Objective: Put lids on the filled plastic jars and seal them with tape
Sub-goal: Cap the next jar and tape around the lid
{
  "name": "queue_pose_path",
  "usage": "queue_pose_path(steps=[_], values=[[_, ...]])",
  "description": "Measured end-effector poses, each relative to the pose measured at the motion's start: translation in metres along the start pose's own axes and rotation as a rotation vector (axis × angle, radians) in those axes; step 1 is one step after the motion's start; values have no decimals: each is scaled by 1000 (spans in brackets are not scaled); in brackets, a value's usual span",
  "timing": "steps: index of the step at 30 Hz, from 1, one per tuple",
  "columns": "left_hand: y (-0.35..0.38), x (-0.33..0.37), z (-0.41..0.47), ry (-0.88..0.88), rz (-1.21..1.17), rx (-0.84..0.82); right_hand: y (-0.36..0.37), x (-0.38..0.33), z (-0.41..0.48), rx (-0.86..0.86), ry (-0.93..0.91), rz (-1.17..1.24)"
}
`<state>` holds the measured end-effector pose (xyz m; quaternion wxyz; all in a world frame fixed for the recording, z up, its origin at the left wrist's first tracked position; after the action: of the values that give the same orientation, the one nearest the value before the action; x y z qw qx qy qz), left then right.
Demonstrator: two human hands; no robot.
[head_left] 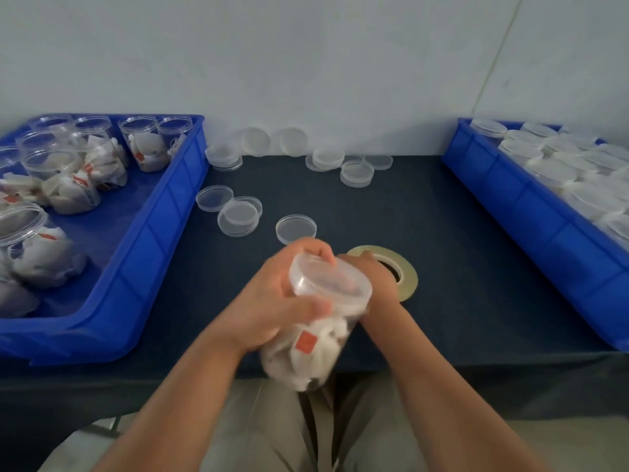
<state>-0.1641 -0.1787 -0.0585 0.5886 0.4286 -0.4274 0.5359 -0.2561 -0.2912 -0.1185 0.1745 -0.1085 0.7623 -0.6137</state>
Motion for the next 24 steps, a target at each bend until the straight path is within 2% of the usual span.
queue_pose_path(steps=[3,7,11,13,15,17,19,22,24], values=[[-8,6,4,-19,-162,147,6,4,-9,82,-33,-50],[-22,-15,-3,-115,-331,296,24,-14,-28,219,-193,-90],[-23,-34,-13,-168,-398,353,32,-11,-34,209,-176,-36],[-20,-34,-16,-167,-398,331,26,-7,-30,133,-149,-6],[-22,-38,-20,-195,-336,346,8,-4,-29,91,-136,224],[-24,-39,-20,-194,-296,342,-17,-1,-38,88,-117,728],[-24,-36,-18,-155,-287,344,-30,-10,-52,-17,-182,1136],[-18,-26,-14,-61,-321,313,-37,-28,-69,-87,-346,1237],[-11,-22,-12,-28,-369,254,-37,-29,-70,-97,-369,1325]])
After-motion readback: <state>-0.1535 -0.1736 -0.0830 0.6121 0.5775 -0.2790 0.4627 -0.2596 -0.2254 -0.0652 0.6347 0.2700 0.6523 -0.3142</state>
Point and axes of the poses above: each hand's wrist, its own z-axis towards the middle knuckle, its own y-axis out of the palm, x = y × z, the point moved 9 cm from there along z, towards the middle knuckle, and after that the axes turned 7 degrees about y, right-handed, at the moved point
